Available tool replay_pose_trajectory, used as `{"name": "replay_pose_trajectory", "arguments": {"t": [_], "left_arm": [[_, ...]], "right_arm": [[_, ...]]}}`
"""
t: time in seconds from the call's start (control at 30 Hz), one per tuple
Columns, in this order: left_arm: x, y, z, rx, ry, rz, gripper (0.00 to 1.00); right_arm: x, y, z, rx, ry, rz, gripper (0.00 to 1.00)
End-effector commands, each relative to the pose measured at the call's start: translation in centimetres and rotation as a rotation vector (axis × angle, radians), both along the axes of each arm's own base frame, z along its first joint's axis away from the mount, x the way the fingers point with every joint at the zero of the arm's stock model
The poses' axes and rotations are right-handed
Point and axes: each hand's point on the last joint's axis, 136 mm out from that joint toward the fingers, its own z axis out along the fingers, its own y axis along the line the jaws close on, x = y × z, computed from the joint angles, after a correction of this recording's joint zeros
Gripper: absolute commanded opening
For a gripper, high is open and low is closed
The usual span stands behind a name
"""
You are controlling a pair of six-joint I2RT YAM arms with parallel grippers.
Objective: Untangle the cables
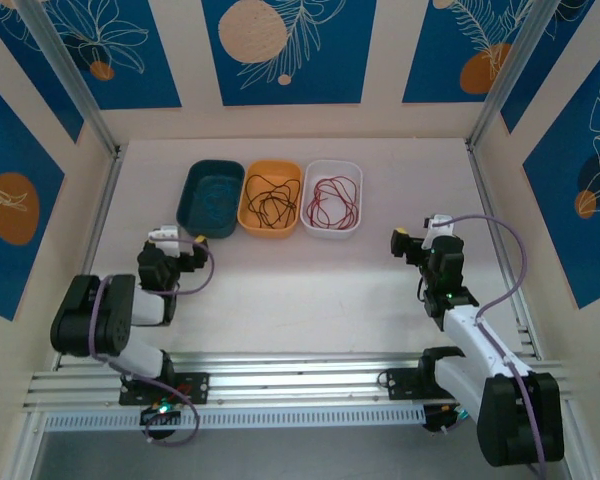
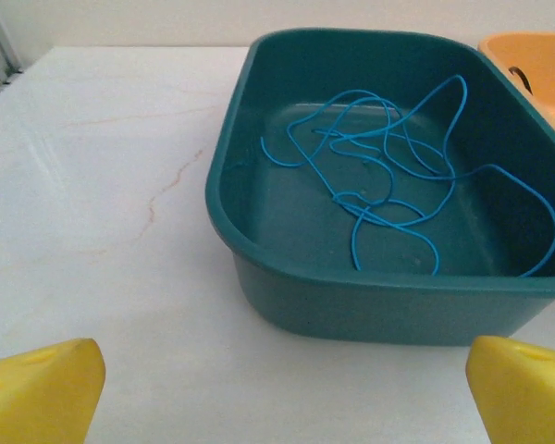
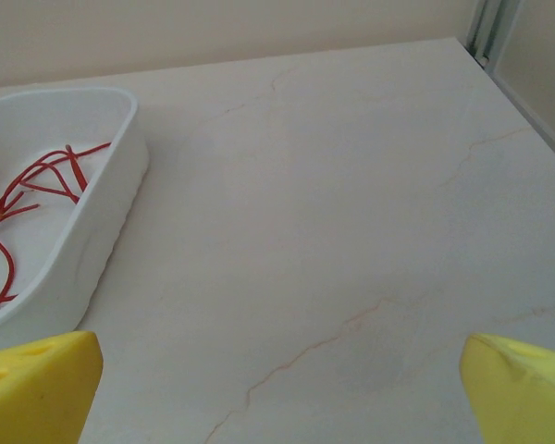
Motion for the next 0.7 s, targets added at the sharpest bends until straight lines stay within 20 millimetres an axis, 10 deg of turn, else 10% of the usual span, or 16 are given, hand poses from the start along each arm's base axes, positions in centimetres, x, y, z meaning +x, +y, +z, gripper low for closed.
{"name": "replay_pose_trajectory", "arguments": {"t": [0.0, 0.67], "left_arm": [[1.2, -0.7, 2.4, -0.034, -0.093, -0.081, 1.00], [2.9, -2.2, 1.5, 0.024, 0.006, -0.132, 1.00]], "right_arm": [[0.9, 0.6, 0.5, 0.020, -0.069, 0.060, 0.99], [6.7, 3.6, -4.3, 0.081, -0.035, 0.283, 0.99]]}}
